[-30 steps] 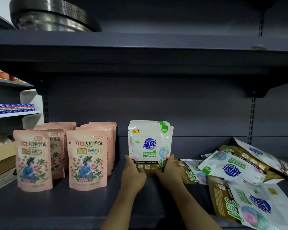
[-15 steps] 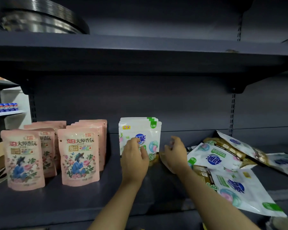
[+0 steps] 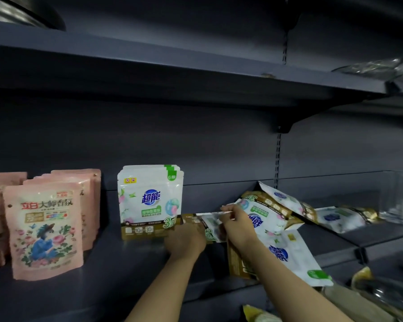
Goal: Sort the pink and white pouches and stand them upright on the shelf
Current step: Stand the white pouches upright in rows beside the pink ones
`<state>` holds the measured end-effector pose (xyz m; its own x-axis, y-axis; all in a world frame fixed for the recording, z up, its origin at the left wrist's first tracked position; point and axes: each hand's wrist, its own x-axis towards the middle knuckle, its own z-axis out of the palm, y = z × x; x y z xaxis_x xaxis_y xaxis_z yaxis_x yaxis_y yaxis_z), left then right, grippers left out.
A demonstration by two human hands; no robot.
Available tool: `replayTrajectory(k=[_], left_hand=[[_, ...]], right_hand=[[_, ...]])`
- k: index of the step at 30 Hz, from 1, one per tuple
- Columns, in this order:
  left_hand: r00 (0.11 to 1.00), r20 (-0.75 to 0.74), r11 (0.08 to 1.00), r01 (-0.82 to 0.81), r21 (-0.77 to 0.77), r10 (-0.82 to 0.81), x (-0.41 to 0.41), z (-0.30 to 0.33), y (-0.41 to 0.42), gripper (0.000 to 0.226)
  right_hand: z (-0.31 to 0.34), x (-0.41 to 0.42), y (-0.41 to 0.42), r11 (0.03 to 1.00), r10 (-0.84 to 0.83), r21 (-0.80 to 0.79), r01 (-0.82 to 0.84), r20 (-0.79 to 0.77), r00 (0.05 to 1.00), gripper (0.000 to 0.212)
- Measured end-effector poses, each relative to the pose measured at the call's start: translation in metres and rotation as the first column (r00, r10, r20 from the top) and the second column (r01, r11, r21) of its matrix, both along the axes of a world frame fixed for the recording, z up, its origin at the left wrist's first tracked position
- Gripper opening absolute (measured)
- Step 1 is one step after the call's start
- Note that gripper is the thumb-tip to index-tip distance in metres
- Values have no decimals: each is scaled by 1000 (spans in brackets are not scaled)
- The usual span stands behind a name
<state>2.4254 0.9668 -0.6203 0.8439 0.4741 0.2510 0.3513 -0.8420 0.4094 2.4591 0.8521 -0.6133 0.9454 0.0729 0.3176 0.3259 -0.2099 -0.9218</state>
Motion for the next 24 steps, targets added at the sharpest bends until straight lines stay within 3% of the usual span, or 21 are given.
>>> replayTrajectory(k=[6,10,13,18,20,22,24], left_hand=[[987,143,994,83,-74,-72,4,-3,-4,29],[917,375,970,198,-142,-133,3,5,-31,28],[857,451,957,289,-18,-250,5,17,-52,27],[797,538,953,154,262,-276,-9,40,-49,29],[790,543,946,141,293,-286,-18,49,-40,23],[734,620,956,145,255,-277,-26,59,-29,13],[703,682,979,165,120,-202,-35,67,-21,12]], right_hand=[[-6,8,-1,991,64,120,-58,-41,997,14],[-6,9,-5,965,66,259,-47,-63,996,18],[-4,9,-11,963,5,270,6,-41,999,19],[-4,11,-11,937,43,349,-22,-50,998,17],[-4,10,-10,934,36,356,-21,-37,999,16],[-4,11,-9,931,44,364,-34,-20,999,19],[-6,15,-8,957,22,289,-23,6,1000,23]])
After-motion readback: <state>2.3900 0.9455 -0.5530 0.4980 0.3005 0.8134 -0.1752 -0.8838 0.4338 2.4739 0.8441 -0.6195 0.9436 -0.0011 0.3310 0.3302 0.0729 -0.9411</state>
